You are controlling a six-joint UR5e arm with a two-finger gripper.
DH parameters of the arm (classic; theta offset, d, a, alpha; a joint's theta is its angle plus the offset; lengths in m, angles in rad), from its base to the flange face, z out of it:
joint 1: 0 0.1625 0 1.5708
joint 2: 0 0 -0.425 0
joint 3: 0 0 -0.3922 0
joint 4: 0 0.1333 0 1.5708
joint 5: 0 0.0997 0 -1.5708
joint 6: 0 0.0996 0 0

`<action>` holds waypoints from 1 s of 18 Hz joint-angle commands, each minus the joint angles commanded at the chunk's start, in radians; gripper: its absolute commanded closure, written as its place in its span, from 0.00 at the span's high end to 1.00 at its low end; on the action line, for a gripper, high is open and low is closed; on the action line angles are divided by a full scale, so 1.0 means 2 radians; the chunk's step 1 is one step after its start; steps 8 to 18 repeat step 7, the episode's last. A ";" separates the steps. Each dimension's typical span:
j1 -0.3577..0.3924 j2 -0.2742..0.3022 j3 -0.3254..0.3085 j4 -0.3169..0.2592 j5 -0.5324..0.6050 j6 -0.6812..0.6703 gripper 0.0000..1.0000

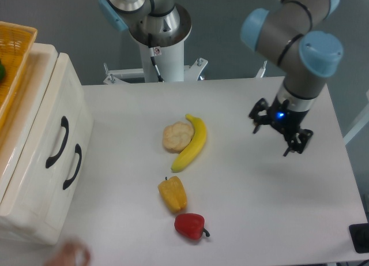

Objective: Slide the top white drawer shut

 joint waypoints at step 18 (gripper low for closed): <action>0.006 -0.013 0.022 -0.001 0.020 0.028 1.00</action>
